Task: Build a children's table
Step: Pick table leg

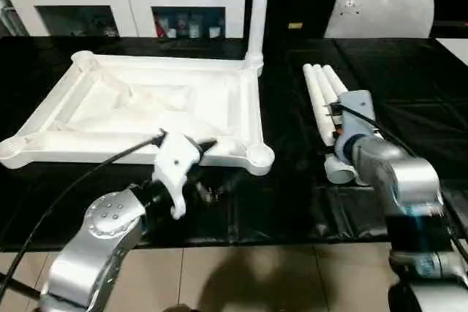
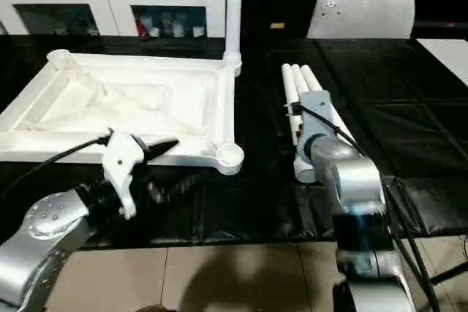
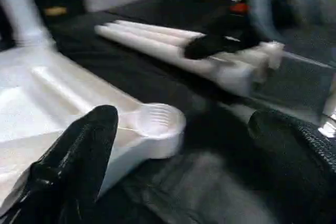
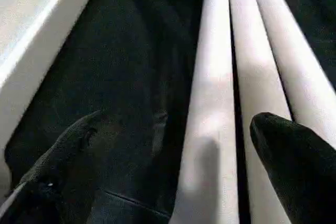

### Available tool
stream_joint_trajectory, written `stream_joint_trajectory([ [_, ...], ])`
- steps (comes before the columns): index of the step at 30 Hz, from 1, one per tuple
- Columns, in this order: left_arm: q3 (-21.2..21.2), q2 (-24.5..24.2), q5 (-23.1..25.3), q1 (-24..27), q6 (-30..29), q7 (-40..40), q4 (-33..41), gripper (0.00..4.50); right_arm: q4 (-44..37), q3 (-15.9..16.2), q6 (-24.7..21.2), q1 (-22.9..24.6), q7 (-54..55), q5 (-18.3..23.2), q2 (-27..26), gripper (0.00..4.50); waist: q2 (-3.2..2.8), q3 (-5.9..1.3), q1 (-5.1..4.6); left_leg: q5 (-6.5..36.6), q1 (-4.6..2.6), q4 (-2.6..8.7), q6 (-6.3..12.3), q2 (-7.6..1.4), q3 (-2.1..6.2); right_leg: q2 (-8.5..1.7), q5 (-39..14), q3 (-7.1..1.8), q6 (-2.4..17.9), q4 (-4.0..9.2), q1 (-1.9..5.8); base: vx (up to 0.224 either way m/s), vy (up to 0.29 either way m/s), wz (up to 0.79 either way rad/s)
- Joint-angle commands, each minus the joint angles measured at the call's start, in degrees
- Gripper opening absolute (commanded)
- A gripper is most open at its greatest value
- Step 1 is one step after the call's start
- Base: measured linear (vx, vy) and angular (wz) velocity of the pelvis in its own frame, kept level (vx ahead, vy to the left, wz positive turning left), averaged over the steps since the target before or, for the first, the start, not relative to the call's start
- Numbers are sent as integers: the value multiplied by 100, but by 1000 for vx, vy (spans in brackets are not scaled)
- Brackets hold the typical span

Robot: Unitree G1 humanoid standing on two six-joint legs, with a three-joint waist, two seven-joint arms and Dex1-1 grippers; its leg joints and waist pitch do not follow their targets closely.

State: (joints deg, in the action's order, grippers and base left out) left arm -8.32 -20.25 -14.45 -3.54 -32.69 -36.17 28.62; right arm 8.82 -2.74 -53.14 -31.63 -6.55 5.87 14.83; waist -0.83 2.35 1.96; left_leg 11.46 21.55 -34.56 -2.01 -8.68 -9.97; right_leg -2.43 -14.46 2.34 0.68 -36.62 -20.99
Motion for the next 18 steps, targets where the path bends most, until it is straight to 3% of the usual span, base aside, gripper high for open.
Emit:
stream_joint_trajectory([
  [1, -105, -75, -94, 20, -126, -98, 131, 444, 224, -35, 17, -117, -46, -36, 51, 450, 28, -264, 8, 417, -84, 364, -29, -413, 157, -544, 263, -328, 1200, 414, 235, 0, 0, 0],
  [4, -155, -152, -178, -20, -251, -125, 160, 444, 734, 49, 82, -301, -194, -49, 122, 450, 29, -261, -1, 547, -93, 362, -83, -414, 150, -543, -20, -328, 1218, 437, 226, 0, 0, 0],
  [13, -175, -226, -184, -172, -276, -123, 26, 444, 1887, -38, 409, -690, -270, -38, 78, 450, 34, -281, 5, 424, -82, 338, -45, -406, 135, -540, 136, -326, 1265, 415, 231, 0, 0, 0],
  [18, -179, -264, -187, -217, -253, -130, -45, 444, 2463, -300, 564, -949, -341, 157, 69, 450, 41, -295, 6, 338, -81, 323, 20, -407, 128, -533, 303, -320, 1344, 392, 238, 0, 0, 0],
])
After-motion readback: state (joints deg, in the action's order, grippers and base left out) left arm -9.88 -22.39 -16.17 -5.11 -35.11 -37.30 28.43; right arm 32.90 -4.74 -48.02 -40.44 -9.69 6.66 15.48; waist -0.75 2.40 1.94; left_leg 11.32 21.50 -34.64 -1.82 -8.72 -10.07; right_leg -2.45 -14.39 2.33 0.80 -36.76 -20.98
